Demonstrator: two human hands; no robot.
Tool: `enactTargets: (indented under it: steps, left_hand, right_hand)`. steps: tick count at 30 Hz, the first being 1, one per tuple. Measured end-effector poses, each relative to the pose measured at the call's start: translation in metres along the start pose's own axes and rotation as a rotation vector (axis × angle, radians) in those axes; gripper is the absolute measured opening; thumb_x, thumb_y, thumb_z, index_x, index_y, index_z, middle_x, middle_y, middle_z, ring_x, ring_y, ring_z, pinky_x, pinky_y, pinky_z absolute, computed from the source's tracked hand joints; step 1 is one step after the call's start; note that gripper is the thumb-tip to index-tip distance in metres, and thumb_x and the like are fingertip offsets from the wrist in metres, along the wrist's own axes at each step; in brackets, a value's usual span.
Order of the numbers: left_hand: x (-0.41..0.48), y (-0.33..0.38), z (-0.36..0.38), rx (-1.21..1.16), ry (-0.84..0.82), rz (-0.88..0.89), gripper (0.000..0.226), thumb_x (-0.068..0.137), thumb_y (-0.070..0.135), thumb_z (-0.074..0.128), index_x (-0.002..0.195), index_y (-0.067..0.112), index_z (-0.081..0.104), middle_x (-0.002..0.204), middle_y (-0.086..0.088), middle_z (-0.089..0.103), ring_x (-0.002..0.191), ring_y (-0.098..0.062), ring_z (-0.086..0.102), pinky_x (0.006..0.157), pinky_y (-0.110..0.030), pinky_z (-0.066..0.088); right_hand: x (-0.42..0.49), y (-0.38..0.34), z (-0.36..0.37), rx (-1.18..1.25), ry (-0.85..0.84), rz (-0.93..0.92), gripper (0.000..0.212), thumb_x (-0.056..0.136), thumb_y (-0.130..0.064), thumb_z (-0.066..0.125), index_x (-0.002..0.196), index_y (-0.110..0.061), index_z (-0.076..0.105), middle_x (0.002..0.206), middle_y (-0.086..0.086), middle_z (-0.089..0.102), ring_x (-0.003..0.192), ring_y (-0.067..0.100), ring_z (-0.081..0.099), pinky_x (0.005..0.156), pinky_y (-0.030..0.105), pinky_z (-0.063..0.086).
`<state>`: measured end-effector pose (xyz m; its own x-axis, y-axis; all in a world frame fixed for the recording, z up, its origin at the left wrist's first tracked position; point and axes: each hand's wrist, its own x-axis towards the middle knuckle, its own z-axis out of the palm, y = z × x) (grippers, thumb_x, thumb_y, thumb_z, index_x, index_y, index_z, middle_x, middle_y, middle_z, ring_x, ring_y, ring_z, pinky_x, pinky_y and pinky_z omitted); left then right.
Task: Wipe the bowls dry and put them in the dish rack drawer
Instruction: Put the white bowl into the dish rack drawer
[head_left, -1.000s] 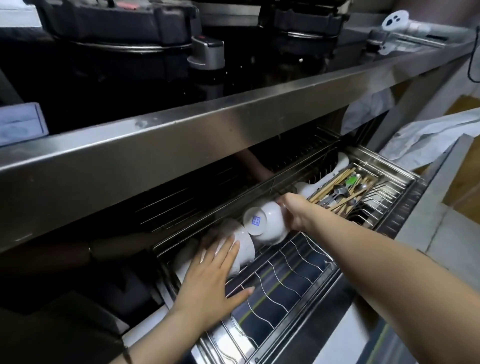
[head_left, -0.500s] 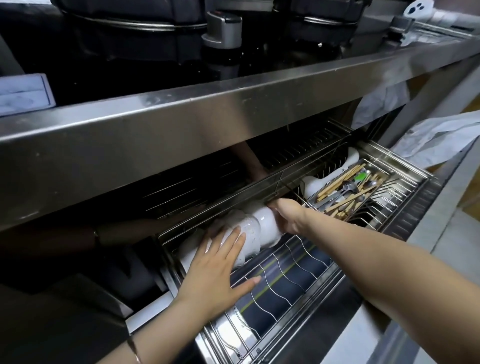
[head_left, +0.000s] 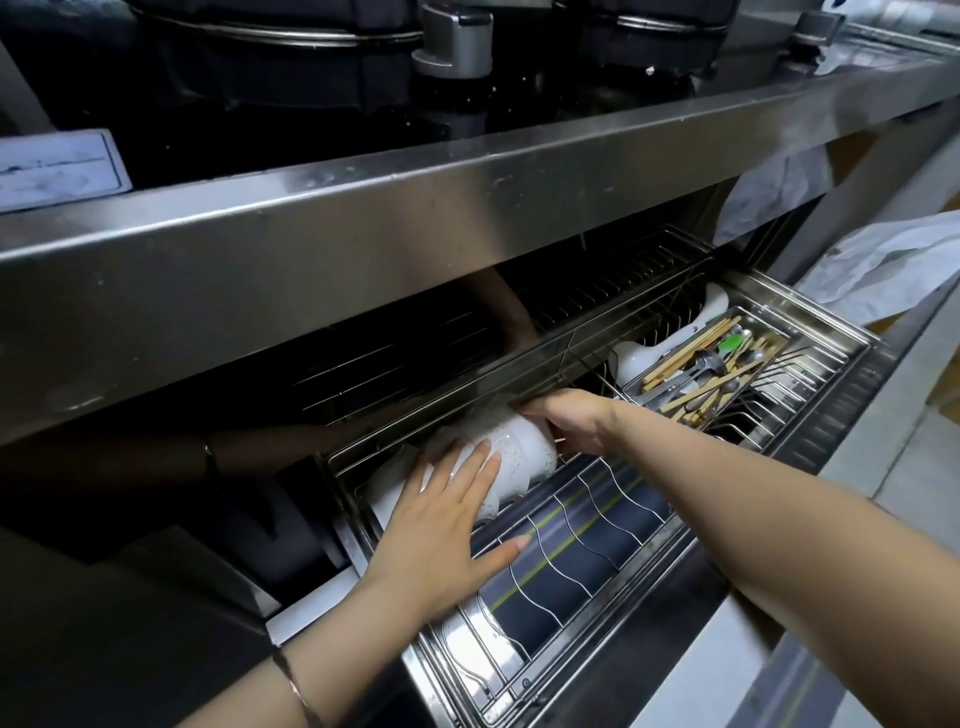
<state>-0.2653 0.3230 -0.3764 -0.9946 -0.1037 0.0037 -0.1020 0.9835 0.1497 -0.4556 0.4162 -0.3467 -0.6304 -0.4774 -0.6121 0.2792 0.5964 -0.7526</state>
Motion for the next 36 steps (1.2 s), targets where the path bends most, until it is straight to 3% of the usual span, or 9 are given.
enactTargets:
  steps: [4, 8, 12, 14, 17, 20, 22, 27, 36]
  left_hand:
    - [0.000, 0.000, -0.004, -0.016, -0.012, 0.014, 0.099, 0.071, 0.080, -0.017, 0.152, 0.026, 0.003, 0.160, 0.010, -0.003, 0.147, -0.015, 0.002, 0.114, -0.035, -0.012]
    - [-0.001, 0.001, -0.007, 0.005, -0.059, 0.014, 0.093, 0.073, 0.078, -0.008, 0.152, 0.029, -0.002, 0.160, 0.009, -0.009, 0.147, -0.014, -0.005, 0.115, -0.035, -0.011]
    - [-0.001, 0.003, -0.019, -0.022, -0.117, 0.011, 0.104, 0.064, 0.078, -0.021, 0.152, 0.028, 0.006, 0.161, 0.006, -0.002, 0.147, -0.016, 0.000, 0.116, -0.037, -0.005]
    - [-0.003, 0.009, -0.034, -0.069, -0.129, -0.009, 0.096, 0.073, 0.079, -0.010, 0.151, 0.027, 0.011, 0.160, 0.005, 0.004, 0.147, -0.016, 0.003, 0.117, -0.036, -0.002]
    - [-0.011, 0.022, -0.070, -0.154, -0.092, 0.022, 0.062, 0.095, 0.059, 0.026, 0.147, 0.025, 0.026, 0.155, 0.003, 0.025, 0.143, -0.016, 0.018, 0.115, -0.033, 0.012]
    - [-0.023, 0.033, -0.120, -0.271, -0.018, 0.047, 0.041, 0.098, 0.044, 0.038, 0.135, 0.027, 0.045, 0.131, 0.006, 0.052, 0.123, -0.016, 0.047, 0.098, -0.032, 0.037]
    - [-0.038, 0.035, -0.158, -0.328, 0.094, 0.064, 0.030, 0.096, 0.040, 0.043, 0.122, 0.029, 0.055, 0.114, 0.009, 0.060, 0.107, -0.015, 0.056, 0.087, -0.029, 0.042]
    - [-0.091, 0.025, -0.255, -0.460, 0.305, 0.160, 0.021, 0.095, 0.034, 0.048, 0.107, 0.026, 0.064, 0.099, 0.012, 0.066, 0.082, -0.005, 0.053, 0.079, -0.027, 0.045]
    - [-0.228, -0.092, -0.377, -0.295, 0.512, -0.016, 0.020, 0.096, 0.037, 0.047, 0.107, 0.031, 0.063, 0.087, 0.021, 0.058, 0.079, -0.006, 0.057, 0.070, -0.026, 0.047]
  right_hand:
    - [-0.004, -0.002, -0.009, -0.235, 0.008, -0.021, 0.051, 0.080, -0.035, 0.071, 0.115, 0.000, 0.060, 0.114, 0.014, 0.065, 0.102, 0.030, 0.063, 0.091, 0.045, 0.051]
    - [-0.027, -0.011, -0.016, -0.443, 0.037, -0.063, 0.041, 0.088, -0.027, 0.066, 0.121, -0.003, 0.059, 0.114, 0.013, 0.063, 0.092, 0.020, 0.060, 0.077, 0.026, 0.049]
    - [-0.071, -0.011, -0.023, -0.527, 0.148, -0.164, 0.044, 0.089, -0.029, 0.065, 0.127, -0.007, 0.056, 0.129, 0.008, 0.058, 0.114, 0.018, 0.055, 0.101, 0.027, 0.039]
    - [-0.098, -0.011, -0.024, -0.529, 0.181, -0.235, 0.048, 0.090, -0.029, 0.063, 0.132, -0.009, 0.053, 0.134, 0.007, 0.055, 0.121, 0.019, 0.052, 0.106, 0.031, 0.038]
    - [-0.147, -0.016, -0.022, -0.464, 0.304, -0.392, 0.043, 0.091, -0.026, 0.063, 0.131, -0.015, 0.054, 0.127, 0.001, 0.059, 0.117, 0.014, 0.054, 0.099, 0.024, 0.042]
    - [-0.200, -0.030, -0.013, -0.295, 0.444, -0.554, 0.036, 0.091, -0.023, 0.062, 0.126, -0.017, 0.057, 0.114, -0.001, 0.064, 0.104, 0.008, 0.058, 0.082, 0.006, 0.042]
    - [-0.234, -0.045, 0.000, -0.195, 0.493, -0.659, 0.036, 0.091, -0.025, 0.061, 0.126, -0.021, 0.058, 0.121, -0.002, 0.061, 0.110, 0.007, 0.056, 0.084, 0.006, 0.042]
    - [-0.302, -0.092, 0.051, -0.125, 0.448, -0.912, 0.044, 0.088, -0.033, 0.060, 0.131, -0.030, 0.051, 0.140, -0.010, 0.048, 0.128, 0.003, 0.045, 0.110, 0.030, 0.036]
    - [-0.358, -0.188, 0.190, -0.297, 0.236, -1.111, 0.063, 0.078, -0.056, 0.056, 0.136, -0.033, 0.045, 0.143, -0.022, 0.040, 0.131, -0.008, 0.034, 0.111, 0.027, 0.031]
